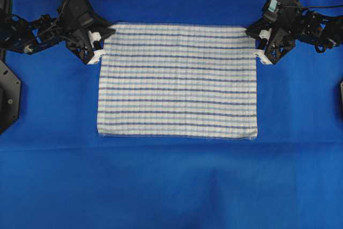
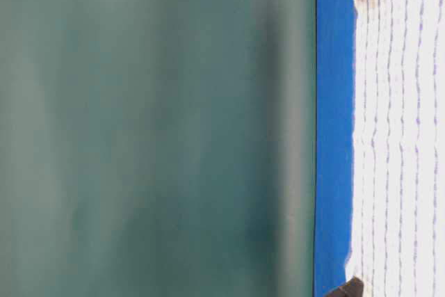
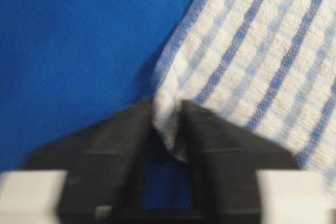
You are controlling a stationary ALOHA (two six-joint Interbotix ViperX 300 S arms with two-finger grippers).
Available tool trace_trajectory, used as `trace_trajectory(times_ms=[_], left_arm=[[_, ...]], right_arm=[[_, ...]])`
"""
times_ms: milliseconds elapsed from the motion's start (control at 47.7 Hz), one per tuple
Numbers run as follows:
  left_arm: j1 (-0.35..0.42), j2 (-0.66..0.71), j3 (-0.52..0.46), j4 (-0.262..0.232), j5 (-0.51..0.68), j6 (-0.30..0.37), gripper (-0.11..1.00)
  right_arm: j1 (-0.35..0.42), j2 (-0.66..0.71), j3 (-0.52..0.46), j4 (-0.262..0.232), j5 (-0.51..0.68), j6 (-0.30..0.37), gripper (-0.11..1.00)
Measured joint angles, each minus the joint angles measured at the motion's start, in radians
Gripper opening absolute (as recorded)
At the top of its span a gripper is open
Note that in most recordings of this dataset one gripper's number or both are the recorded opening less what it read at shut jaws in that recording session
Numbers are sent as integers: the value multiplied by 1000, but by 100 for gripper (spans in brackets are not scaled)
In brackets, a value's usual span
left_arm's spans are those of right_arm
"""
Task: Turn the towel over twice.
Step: 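Move both grippers to the towel's far corners and pinch them, then lift the far edge with both grippers and pull it away, upward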
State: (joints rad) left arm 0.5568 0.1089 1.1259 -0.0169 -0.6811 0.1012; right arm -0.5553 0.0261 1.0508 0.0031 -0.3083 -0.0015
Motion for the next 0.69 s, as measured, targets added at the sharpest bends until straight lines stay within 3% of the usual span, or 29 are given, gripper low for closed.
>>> trace_trajectory(times_ms=[398, 692], left_arm=[[2, -23, -17, -2, 2, 11, 3], [29, -133, -61, -2, 32, 15, 3]], right_arm=[[-5, -6, -9, 0, 15, -2, 6], [-104, -89, -48, -5, 40, -34, 6]])
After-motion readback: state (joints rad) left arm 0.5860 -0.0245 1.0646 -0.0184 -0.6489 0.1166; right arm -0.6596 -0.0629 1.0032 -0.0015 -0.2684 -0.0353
